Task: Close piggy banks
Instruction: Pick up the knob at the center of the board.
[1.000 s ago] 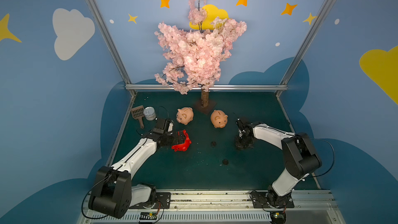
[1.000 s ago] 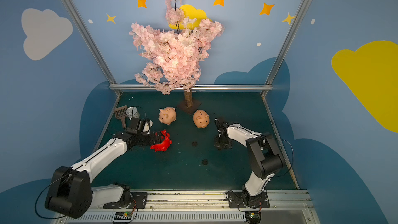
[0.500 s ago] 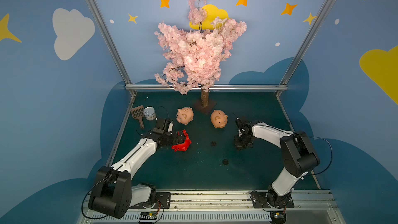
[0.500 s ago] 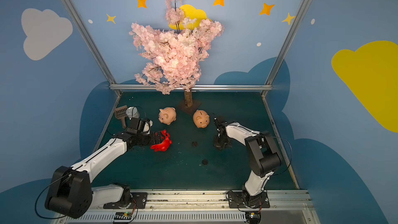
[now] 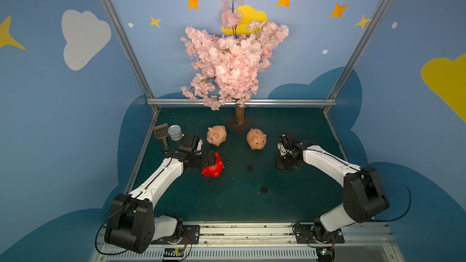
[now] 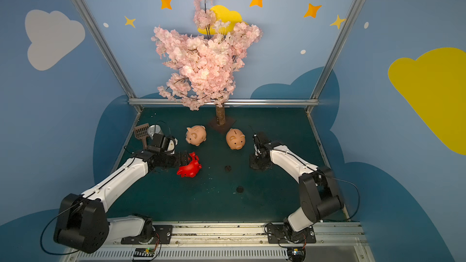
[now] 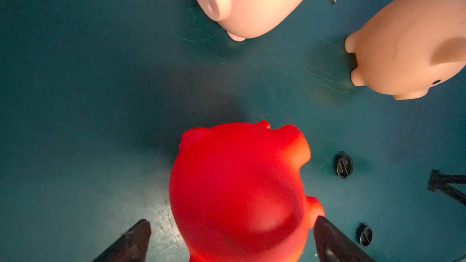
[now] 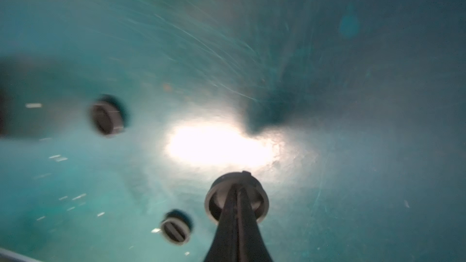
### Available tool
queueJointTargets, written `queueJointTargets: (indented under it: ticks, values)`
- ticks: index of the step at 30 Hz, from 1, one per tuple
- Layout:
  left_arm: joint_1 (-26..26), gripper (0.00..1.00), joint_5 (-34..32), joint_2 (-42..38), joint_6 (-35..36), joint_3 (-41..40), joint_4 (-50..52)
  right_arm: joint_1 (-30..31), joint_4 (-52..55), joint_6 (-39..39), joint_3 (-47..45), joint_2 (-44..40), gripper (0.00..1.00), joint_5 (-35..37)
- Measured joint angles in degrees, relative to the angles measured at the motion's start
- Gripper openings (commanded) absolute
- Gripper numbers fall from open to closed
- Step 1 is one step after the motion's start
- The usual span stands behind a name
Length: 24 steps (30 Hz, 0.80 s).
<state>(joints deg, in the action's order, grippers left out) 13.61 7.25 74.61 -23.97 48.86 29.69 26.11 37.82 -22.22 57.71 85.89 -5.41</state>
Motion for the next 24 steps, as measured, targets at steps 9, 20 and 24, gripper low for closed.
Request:
queueJointTargets:
  ticks: [9, 20, 24]
  values:
    - [0.02, 0.97, 0.98, 1.90, 0.00, 2.47, 3.02, 0.15, -9.81, 2.47, -7.37, -11.47, 0.00, -7.26]
    - [0.22, 0.97, 1.95, 2.32, 0.61, 3.13, 5.18, 0.24, -24.06, 5.51, -13.86, -19.69, 0.00, -15.65]
    - [0.28, 0.97, 2.21, 3.93, 0.76, 4.13, 6.34, 0.48, -27.87, 6.38, -15.32, -20.09, 0.00, -17.75]
